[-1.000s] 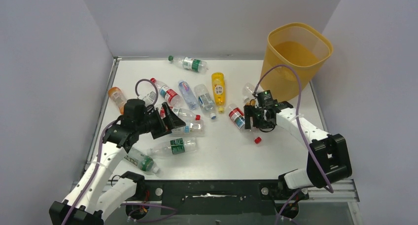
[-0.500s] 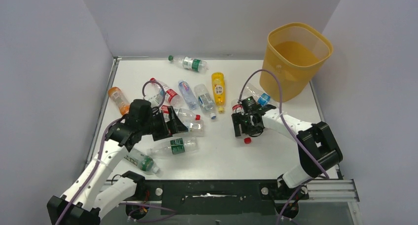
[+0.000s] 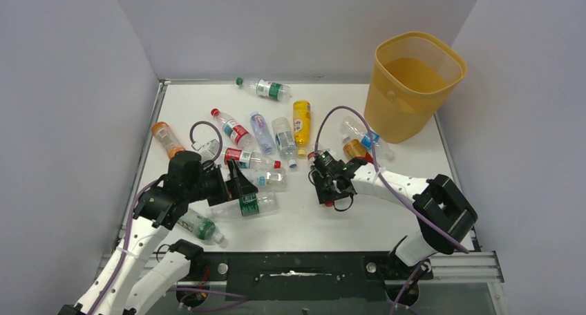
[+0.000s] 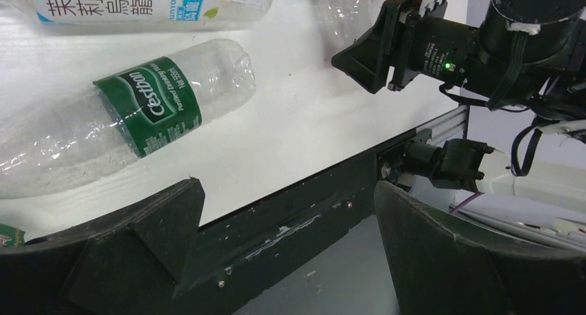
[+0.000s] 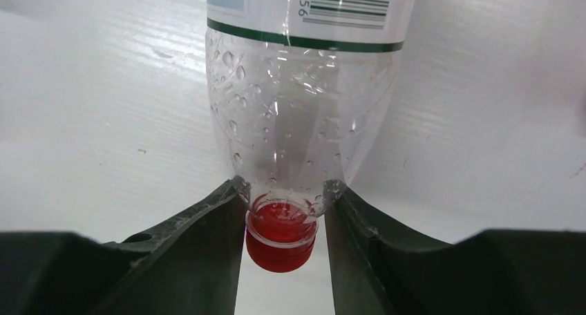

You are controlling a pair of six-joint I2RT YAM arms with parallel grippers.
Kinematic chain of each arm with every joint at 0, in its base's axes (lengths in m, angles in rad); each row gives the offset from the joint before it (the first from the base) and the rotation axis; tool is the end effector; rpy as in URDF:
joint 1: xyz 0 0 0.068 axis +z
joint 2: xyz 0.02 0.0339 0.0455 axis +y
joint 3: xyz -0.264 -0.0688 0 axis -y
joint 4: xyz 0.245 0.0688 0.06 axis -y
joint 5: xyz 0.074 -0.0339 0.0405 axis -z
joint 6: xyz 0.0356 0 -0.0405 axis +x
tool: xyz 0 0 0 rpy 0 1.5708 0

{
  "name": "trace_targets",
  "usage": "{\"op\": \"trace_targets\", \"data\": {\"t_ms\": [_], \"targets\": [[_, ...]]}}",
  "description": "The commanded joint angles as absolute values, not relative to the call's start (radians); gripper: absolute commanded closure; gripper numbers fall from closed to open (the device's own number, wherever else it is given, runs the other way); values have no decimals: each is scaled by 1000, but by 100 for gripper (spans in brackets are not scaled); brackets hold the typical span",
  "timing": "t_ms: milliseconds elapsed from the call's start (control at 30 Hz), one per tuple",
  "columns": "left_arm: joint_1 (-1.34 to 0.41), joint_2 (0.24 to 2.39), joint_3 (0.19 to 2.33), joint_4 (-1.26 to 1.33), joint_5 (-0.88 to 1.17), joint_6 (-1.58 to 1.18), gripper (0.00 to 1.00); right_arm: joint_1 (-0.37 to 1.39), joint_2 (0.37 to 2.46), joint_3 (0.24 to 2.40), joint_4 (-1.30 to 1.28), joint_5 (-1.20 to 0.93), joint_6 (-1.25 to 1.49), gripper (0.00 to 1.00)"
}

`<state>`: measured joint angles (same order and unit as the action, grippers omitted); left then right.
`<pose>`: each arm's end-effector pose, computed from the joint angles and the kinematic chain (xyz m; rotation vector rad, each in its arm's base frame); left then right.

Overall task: Put the plastic bottles in the bin
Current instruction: Pick up the plastic bottle at the center of the board, then place the plastic bottle in the trash bin.

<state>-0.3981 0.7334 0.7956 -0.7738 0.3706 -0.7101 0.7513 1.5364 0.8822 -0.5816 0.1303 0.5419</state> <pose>0.1294 -0.0684 0.2953 -0.1707 2.4233 -0.9693 0.2062 0.1862 0.1726 -0.2613 2.7813 0.1391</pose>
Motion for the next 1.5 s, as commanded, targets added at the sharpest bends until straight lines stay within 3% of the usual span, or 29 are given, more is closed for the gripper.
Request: {"op": "trace_targets", "data": {"t_ms": [0,333,800,1133,1467], "targets": [[-402,710,832,-807,377,-708,2,800,1444,896,-614,198,619,71],[-402,679,824,-801,377,-739,3,831,1294,1006,-761,261,640,75],[-402,684,802,-757,379,-767,3,780,1278,1489,-997,426,523,78],[-402,712,810,-748,376,-763,3,401,1329,1829,-1010,308,310,75],[-402,739,827,-747,387,-761,2,-6,1369,1885,-943,5,246,74]]}}
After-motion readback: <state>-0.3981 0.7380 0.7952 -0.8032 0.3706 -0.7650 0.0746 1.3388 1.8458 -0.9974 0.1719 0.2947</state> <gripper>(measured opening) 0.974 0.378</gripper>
